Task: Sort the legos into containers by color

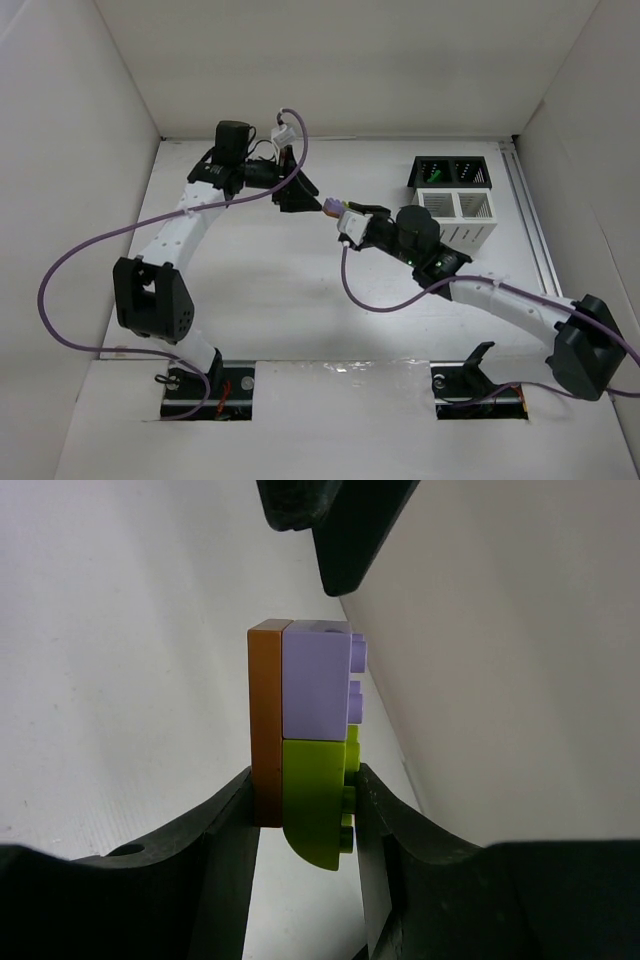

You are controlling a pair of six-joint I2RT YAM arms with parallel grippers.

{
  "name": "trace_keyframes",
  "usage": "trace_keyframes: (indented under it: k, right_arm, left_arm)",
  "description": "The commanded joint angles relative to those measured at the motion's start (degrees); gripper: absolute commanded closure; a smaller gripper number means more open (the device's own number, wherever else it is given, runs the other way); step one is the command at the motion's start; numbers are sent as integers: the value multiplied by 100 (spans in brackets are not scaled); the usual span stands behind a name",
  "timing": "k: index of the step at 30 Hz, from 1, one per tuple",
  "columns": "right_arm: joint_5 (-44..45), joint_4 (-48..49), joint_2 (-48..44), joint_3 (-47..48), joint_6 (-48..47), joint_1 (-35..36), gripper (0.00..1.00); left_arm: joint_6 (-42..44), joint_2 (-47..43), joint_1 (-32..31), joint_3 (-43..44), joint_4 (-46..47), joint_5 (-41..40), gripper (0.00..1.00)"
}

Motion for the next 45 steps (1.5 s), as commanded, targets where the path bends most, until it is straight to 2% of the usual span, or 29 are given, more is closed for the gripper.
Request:
trace_keyframes:
  k: [1, 19, 26, 31, 34, 40, 41, 42, 44, 45]
  right_arm:
    - [-208, 346, 4, 320, 97, 66, 100]
    - [-314, 346, 311, 558, 97, 66, 100]
    - [-314, 346, 311, 558, 97, 66, 100]
    - [-314, 346, 311, 610, 97, 66, 100]
    - [-262, 346, 311, 610, 97, 66, 100]
    - [-261, 346, 311, 663, 97, 118, 100]
    - [-261, 346, 311, 663, 97, 119, 99]
    - [-261, 346, 311, 663, 158, 119, 93]
    - [-148, 346, 311, 716, 315, 119, 74]
    - [-147, 346, 311, 716, 377, 119, 71]
  left_arm:
    - [-38, 33, -81, 258, 115, 128, 33]
    - [-310, 315, -249, 363, 501, 128, 35]
    - [-433, 368, -249, 363, 615, 128, 41]
    - [-495, 421, -301, 363, 668, 76, 50]
    - [-495, 421, -301, 363, 668, 6, 62]
    - [-495, 421, -354, 363, 668, -240, 75]
    - [-495, 421, -406, 363, 668, -241, 78]
    - [-495, 421, -407, 363, 668, -293, 80]
    - [-495, 421, -407, 363, 668, -294, 83]
    - [-495, 421, -407, 363, 668, -346, 86]
